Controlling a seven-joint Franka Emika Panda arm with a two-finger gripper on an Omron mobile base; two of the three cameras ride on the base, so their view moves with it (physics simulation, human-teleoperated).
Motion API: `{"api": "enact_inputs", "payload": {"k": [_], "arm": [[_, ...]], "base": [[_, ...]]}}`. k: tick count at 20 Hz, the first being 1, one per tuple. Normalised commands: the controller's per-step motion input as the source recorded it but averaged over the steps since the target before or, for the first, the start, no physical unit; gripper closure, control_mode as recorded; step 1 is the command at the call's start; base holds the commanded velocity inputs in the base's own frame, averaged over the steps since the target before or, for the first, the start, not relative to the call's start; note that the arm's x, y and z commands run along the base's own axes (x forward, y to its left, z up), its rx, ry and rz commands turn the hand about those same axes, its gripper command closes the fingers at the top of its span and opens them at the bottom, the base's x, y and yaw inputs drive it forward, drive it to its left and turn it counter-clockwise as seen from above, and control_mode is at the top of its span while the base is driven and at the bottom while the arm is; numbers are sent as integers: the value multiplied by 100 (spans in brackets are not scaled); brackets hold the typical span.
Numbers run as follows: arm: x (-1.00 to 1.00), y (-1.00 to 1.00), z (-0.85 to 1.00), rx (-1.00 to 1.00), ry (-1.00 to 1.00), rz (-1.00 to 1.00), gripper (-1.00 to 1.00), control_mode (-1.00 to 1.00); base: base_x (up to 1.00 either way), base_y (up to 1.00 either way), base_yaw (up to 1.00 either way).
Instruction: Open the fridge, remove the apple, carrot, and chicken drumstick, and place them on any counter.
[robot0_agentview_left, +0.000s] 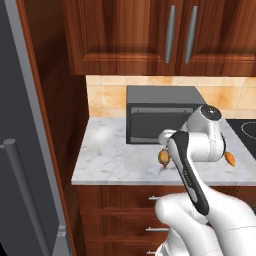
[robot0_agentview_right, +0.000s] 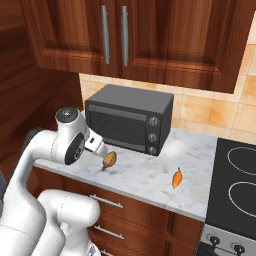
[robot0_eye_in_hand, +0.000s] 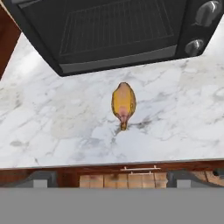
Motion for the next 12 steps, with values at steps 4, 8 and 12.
{"api": "enact_inputs", "payload": {"k": [4, 8, 12], "arm": [[-92, 34, 56, 0, 42, 0, -100, -100], [-22, 8, 5, 0, 6, 0, -100, 100], [0, 0, 0, 0, 0, 0, -100, 100]], "base": [[0, 0, 0], [-75, 6, 0], [-100, 1, 0]]}}
